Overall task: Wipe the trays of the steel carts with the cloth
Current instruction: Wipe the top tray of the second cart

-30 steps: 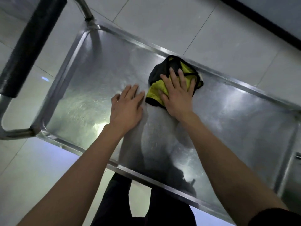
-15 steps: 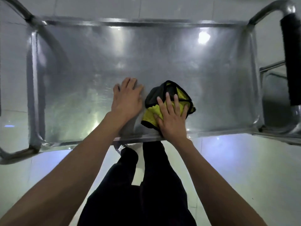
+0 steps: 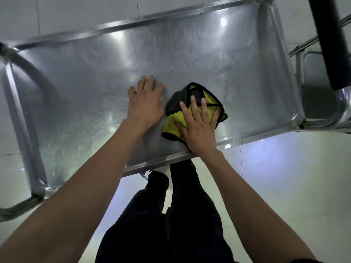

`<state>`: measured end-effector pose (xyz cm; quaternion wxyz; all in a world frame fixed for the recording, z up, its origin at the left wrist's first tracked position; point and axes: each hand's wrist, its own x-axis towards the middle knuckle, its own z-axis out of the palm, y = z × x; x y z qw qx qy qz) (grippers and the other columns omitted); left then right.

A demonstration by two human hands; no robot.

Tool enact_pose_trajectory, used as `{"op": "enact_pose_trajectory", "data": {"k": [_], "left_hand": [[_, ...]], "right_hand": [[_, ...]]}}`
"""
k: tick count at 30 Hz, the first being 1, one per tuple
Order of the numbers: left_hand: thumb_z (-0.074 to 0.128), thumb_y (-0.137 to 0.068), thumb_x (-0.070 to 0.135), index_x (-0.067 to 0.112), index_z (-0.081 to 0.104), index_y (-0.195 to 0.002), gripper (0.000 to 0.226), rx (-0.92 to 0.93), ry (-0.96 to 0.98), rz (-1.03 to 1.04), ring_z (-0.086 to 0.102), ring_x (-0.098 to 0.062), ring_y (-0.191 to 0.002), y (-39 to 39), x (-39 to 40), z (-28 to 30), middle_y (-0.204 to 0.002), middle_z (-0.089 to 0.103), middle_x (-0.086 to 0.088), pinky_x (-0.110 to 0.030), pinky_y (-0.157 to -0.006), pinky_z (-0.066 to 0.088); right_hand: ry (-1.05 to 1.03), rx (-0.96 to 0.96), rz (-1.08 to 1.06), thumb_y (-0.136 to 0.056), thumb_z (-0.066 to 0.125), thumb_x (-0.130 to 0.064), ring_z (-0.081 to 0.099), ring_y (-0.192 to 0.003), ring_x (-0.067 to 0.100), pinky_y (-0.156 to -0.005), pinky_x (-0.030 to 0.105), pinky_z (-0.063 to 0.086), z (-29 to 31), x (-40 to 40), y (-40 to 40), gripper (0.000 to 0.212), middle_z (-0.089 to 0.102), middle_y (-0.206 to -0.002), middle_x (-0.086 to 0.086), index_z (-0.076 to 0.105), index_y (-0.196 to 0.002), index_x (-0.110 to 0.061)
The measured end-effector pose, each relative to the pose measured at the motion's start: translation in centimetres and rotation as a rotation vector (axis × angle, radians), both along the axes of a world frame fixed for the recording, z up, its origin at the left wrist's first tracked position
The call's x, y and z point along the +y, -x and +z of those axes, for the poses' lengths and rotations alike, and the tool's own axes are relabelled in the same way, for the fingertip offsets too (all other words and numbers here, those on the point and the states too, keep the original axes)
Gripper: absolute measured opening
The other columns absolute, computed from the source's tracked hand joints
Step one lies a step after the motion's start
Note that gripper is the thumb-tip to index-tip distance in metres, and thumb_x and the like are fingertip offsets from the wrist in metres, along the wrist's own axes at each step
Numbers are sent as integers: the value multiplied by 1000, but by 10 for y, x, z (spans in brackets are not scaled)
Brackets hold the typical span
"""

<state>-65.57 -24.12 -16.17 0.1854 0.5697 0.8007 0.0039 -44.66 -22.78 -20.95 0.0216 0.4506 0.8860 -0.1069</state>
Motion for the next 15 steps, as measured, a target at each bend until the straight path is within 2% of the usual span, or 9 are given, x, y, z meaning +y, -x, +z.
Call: {"op": "enact_pose_trajectory", "data": {"k": [6,11,15], "left_hand": [[43,-97,27,23,46,-143,46,7,-15,66,17,-33,-151,11,56,2,-160,28,-10,-61,-114,25],[42,-99,27,23,57,-132,36,-4,-7,149,29,-30,-143,14,83,-1,-146,43,-7,-58,-106,34],[46,-97,23,22,61,-133,38,-29,-35,210,32,-30,-143,12,83,-2,-148,45,-7,-56,-108,35]], "right_hand": [[9,13,0,-101,30,-59,0,-154,31,-114,72,8,-6,93,35,62,10,-168,2,19,-158,-36],[38,44,19,-101,28,-60,0,-154,31,-114,72,4,-6,177,74,61,10,-168,1,20,-157,-37],[27,42,50,-98,30,-64,0,-154,33,-113,73,4,-4,228,107,65,7,-168,2,21,-157,-37]]}}
